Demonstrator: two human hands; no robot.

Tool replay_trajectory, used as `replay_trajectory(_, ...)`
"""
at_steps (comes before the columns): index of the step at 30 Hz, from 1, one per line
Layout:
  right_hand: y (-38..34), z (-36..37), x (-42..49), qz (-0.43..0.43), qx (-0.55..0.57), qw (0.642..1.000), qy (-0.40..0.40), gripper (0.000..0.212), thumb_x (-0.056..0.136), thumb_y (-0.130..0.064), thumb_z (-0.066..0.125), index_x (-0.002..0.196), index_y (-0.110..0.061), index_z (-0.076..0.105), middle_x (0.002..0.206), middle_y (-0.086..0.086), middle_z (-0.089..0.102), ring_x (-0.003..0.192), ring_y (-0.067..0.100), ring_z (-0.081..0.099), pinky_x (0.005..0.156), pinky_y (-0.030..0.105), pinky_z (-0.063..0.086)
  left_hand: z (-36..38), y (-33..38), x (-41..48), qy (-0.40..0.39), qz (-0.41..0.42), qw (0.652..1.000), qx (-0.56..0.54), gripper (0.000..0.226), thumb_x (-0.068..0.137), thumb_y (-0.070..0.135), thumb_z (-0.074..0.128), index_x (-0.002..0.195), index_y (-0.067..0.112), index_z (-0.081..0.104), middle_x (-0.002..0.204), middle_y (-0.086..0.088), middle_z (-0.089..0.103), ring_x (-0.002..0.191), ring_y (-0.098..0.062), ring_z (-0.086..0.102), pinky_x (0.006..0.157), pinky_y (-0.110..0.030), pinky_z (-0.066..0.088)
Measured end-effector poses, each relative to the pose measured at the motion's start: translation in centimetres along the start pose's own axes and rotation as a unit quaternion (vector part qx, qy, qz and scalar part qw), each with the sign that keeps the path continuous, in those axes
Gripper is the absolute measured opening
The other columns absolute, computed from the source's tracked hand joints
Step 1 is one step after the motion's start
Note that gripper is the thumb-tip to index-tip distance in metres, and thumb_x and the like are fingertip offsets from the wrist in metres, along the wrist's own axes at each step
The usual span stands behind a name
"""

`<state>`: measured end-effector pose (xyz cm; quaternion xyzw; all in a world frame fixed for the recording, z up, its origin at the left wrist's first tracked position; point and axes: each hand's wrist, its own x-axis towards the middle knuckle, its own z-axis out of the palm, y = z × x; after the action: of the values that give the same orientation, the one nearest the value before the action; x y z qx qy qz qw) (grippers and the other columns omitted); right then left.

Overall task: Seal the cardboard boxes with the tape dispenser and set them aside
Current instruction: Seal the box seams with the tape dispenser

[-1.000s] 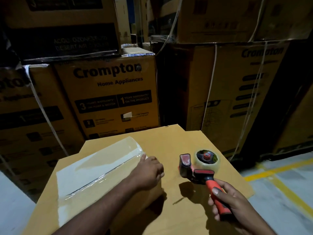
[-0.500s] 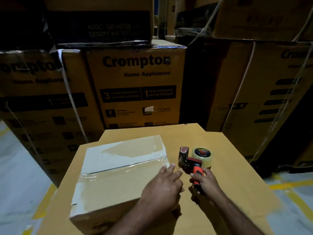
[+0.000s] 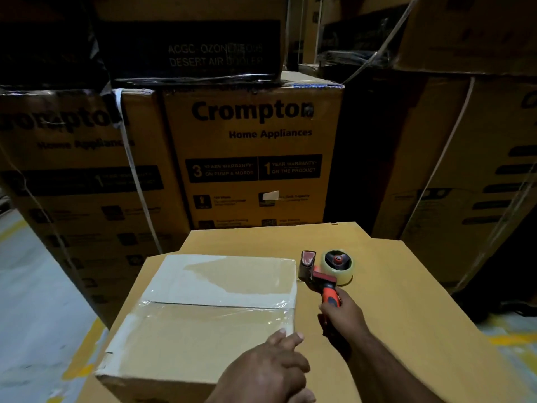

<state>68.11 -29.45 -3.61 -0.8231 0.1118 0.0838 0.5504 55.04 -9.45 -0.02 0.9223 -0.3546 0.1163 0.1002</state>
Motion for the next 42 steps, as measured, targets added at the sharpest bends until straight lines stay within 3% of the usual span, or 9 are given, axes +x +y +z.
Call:
replay_trajectory(4,0.2,-1.7,1.4,-0.013,-0.225,0.974,-0.024,0.041,0.086,-0.031,0.061,0.126,-0.028,0.052,0.094,-0.004,0.065,0.083,0.013,0.061,0.071,0.031,0.049,-0.9,0.9,0.6,-0.072,-0.028,0.997,0.015,0.028,0.101,0.049,0.033,0.121,0.039,0.049,0.133,0.020,0.056,0.125,0.004,0.054,0.109,-0.018,0.038)
replay_trajectory(8,-1.3,-2.7,0.8,-0.013,-0.456,0.890,-0.009,0.063,0.088,-0.054,0.056,0.140,-0.025,0.036,0.120,0.005,0.058,0.108,0.024,0.058,0.085,0.035,0.051,-0.2,2.2,0.8,-0.079,-0.051,0.995,0.014,0.024,0.104,0.043,0.026,0.116,0.035,0.045,0.136,0.008,0.045,0.118,-0.002,0.062,0.099,-0.023,0.049)
replay_trajectory(13,-6.8,-1.5,-5.6,-0.169,-0.137,0.976,0.026,0.050,0.096,-0.038,0.061,0.142,-0.021,0.052,0.122,-0.002,0.061,0.111,0.015,0.058,0.090,0.028,0.044,-2.5,3.1,1.0,-0.052,-0.120,0.980,-0.153,0.059,0.094,0.067,0.050,0.146,0.041,0.041,0.165,0.025,0.006,0.152,0.002,0.015,0.122,-0.020,0.018)
replay_trajectory(16,-7.3,0.7,-10.5,-0.208,-0.095,0.973,0.000,0.036,0.101,-0.026,0.054,0.136,-0.023,0.058,0.117,-0.011,0.055,0.103,0.001,0.055,0.084,0.018,0.042,-5.9,2.1,2.6,0.076,-0.277,0.883,-0.372,0.040,0.093,0.046,0.068,0.130,0.035,0.061,0.160,0.023,0.031,0.131,0.019,0.039,0.101,-0.002,0.031)
replay_trajectory(18,-6.5,2.3,-12.0,-0.218,-0.131,0.967,0.011,0.033,0.102,-0.020,0.047,0.132,-0.023,0.060,0.113,-0.010,0.049,0.093,0.002,0.051,0.078,0.017,0.042,-7.0,-0.2,4.7,0.108,-0.302,0.900,-0.294,0.034,0.099,0.036,0.062,0.133,0.033,0.059,0.156,0.016,0.041,0.125,0.014,0.047,0.097,-0.003,0.035)
replay_trajectory(23,-5.6,4.3,-12.5,-0.192,-0.172,0.963,0.074,0.038,0.103,-0.026,0.046,0.141,-0.020,0.049,0.123,-0.005,0.049,0.106,0.013,0.051,0.084,0.024,0.042,-5.5,-6.7,12.4,-0.113,-0.302,0.940,-0.111,0.055,0.103,0.051,0.045,0.153,0.027,0.039,0.165,-0.001,0.029,0.151,-0.023,0.026,0.124,-0.048,0.018)
replay_trajectory(27,-6.4,4.2,-12.1,-0.158,-0.215,0.960,0.086,0.027,0.106,-0.029,0.040,0.118,-0.017,0.061,0.102,-0.003,0.053,0.082,0.013,0.045,0.070,0.026,0.036,-4.0,-9.0,13.8,-0.123,-0.298,0.944,-0.070,0.049,0.099,0.056,0.050,0.141,0.032,0.056,0.142,0.002,0.061,0.128,-0.024,0.054,0.101,-0.037,0.046)
replay_trajectory(34,-8.9,4.1,-6.5,-0.077,-0.243,0.963,0.089,0.025,0.098,-0.013,0.044,0.117,-0.009,0.059,0.111,0.010,0.057,0.101,0.028,0.060,0.069,0.030,0.041,-2.6,-9.1,14.7,-0.108,-0.285,0.941,-0.146,0.031,0.098,0.053,0.057,0.121,0.037,0.072,0.122,0.010,0.072,0.112,-0.018,0.063,0.088,-0.031,0.049)
replay_trajectory(42,-8.5,5.4,-8.9,-0.092,-0.264,0.953,0.113,0.018,0.105,-0.026,0.042,0.120,-0.020,0.048,0.103,0.001,0.052,0.078,0.012,0.052,0.054,0.023,0.030,-1.3,-10.4,15.0,-0.089,-0.355,0.927,-0.078,0.037,0.103,0.048,0.039,0.095,0.026,0.067,0.099,0.007,0.070,0.098,-0.022,0.061,0.095,-0.044,0.037)
